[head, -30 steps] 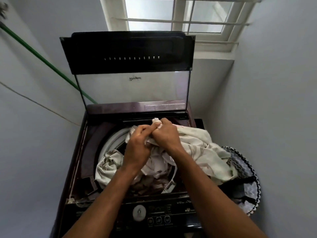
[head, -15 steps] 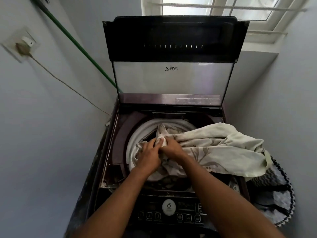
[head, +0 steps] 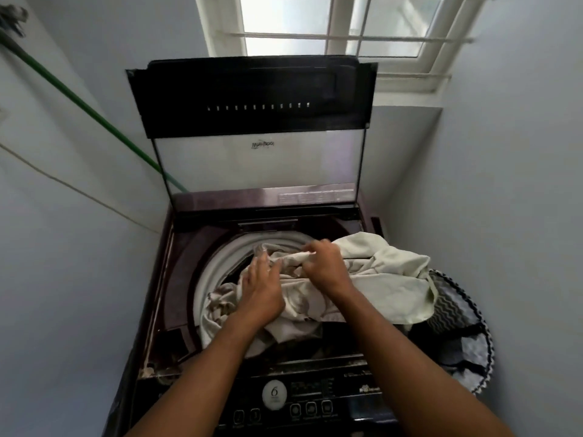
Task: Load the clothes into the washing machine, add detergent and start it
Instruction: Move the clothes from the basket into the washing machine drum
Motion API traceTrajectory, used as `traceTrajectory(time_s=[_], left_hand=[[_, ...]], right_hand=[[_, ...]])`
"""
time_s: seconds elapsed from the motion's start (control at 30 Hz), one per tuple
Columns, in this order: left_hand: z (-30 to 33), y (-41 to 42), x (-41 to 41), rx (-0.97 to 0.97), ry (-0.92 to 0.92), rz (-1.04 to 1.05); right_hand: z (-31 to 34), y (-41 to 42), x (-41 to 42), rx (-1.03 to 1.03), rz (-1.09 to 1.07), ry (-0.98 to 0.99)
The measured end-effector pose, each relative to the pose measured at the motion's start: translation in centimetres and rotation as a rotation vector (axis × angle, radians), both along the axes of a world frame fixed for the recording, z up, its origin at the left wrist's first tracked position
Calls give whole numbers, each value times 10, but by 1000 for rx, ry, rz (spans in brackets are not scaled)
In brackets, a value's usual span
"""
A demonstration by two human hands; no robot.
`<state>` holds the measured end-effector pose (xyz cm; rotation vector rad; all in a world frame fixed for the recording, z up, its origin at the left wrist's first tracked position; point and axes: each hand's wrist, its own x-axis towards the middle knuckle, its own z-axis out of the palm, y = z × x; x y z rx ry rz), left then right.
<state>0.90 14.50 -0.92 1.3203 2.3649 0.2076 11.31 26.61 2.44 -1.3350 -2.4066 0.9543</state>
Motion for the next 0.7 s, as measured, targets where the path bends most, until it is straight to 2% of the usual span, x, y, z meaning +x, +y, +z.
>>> traceTrajectory(time_s=[0.07, 0.2, 0.27, 0.37, 0.43, 0.5, 0.6, 0.7], left_hand=[[8, 20, 23, 124, 2, -101], [21, 57, 69, 303, -161, -168], [19, 70, 87, 311, -230, -230], [11, 82, 105, 275, -279, -306], [3, 87, 115, 241, -278, -326], [-4, 89, 124, 209, -258, -329], [-10, 90, 132, 211, -243, -295], [-11, 92, 130, 231, -268, -259]], right_hand=[[4, 16, 20, 121, -49, -122], [1, 42, 64, 144, -134, -324], [-4, 51, 85, 73, -210, -360], [-12, 61, 117, -171, -356, -396], [-21, 64, 139, -351, -387, -298], [-28, 60, 150, -502, -386, -84], [-32, 57, 147, -492, -374, -6], [-28, 62, 138, -477, -310, -56]])
